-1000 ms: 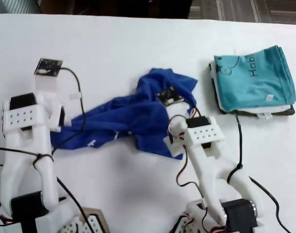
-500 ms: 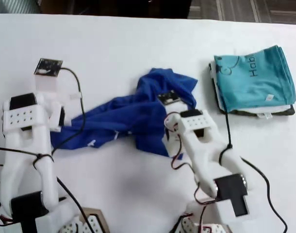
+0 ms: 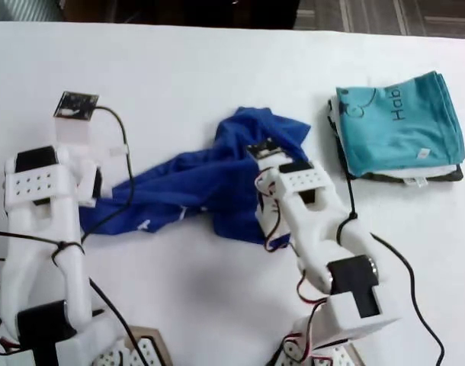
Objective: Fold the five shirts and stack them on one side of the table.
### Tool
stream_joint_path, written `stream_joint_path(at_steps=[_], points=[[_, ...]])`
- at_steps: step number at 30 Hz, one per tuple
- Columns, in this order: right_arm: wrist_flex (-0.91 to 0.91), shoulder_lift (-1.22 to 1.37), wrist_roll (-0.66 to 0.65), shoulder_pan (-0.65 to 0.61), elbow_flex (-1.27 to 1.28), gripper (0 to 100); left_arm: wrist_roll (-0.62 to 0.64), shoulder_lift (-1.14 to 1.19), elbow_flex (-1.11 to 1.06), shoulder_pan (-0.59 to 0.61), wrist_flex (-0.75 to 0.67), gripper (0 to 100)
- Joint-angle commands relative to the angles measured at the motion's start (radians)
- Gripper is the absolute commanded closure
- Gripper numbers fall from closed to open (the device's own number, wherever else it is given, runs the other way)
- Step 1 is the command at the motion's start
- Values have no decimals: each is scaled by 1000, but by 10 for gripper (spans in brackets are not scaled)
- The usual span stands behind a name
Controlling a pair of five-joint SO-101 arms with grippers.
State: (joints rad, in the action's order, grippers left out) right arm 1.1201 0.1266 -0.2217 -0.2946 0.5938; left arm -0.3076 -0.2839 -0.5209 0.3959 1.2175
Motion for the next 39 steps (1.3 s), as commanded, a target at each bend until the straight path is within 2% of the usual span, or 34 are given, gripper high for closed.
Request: stream_joint_path(at_steps=[1, 4, 11, 16, 24, 29, 31, 35, 39], points=[[2, 4, -6, -44, -9, 963, 3, -37, 2, -5, -9, 973], [1, -58, -25, -39, -9, 976, 3, -37, 2, -5, -9, 973], [5, -294, -195, -38, -5, 978, 3, -37, 2, -5, -9, 973], [5, -398, -196, -38, -2, 978, 3, -37, 1, -5, -9, 973], [2, -398, -193, -7, 2, 978, 2, -35, -18, -5, -26, 973], [2, -398, -193, -18, 89, 976, 2, -37, -31, -5, -44, 973], [7, -398, -192, -25, 121, 940, 2, -37, -30, -5, -43, 973], [2, -398, -112, -28, 163, 786, 2, -37, -30, -5, -43, 973], [-18, -398, -48, -28, 167, 785, 2, -37, -30, -5, -43, 973]])
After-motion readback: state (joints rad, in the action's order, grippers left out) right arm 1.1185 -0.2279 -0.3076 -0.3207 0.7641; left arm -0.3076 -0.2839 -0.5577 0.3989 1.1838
